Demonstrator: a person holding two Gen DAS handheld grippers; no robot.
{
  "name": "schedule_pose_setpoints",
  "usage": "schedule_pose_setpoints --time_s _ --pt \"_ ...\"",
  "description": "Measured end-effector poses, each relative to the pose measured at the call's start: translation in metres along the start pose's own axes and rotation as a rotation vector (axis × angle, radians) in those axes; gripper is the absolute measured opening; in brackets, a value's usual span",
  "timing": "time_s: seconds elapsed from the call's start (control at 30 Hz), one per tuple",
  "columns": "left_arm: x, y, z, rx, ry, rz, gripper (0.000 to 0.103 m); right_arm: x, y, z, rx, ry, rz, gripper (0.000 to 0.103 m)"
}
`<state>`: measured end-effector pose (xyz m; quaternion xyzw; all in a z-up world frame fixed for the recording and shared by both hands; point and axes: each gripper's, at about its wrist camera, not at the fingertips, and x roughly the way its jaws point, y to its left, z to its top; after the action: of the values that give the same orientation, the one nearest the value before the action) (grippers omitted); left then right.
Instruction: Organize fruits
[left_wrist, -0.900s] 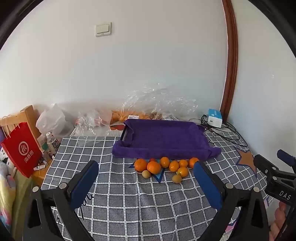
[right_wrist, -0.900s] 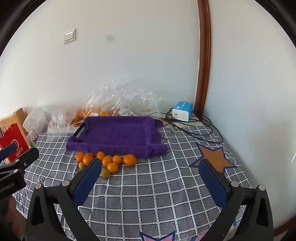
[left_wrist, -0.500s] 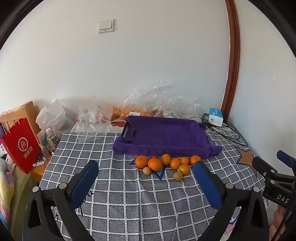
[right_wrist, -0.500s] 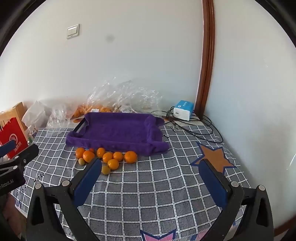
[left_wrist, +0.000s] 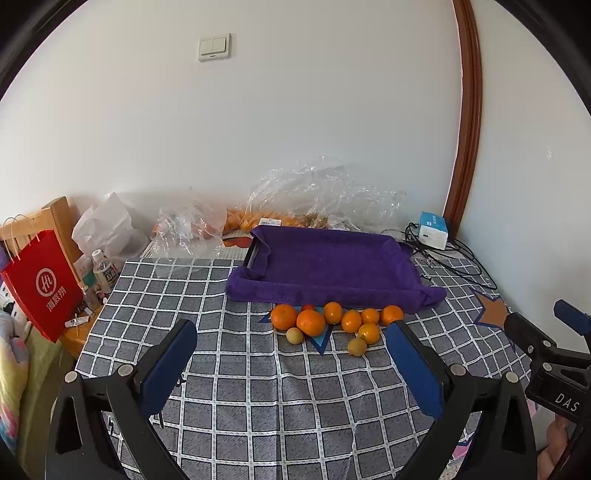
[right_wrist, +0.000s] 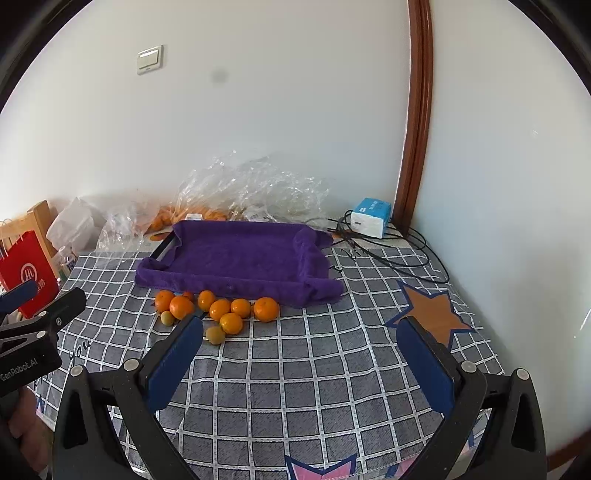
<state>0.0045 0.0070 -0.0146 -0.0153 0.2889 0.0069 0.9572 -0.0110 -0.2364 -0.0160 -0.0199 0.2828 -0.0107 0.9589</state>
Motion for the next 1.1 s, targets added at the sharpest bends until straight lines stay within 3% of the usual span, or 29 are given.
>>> schedule_pose_setpoints --time_s 1.1 --pt "-0.0061 0.002 0.0033 0.0 -0.013 0.005 0.103 -0.0043 0.0016 0.0001 0.0 -0.012 0.005 0.103"
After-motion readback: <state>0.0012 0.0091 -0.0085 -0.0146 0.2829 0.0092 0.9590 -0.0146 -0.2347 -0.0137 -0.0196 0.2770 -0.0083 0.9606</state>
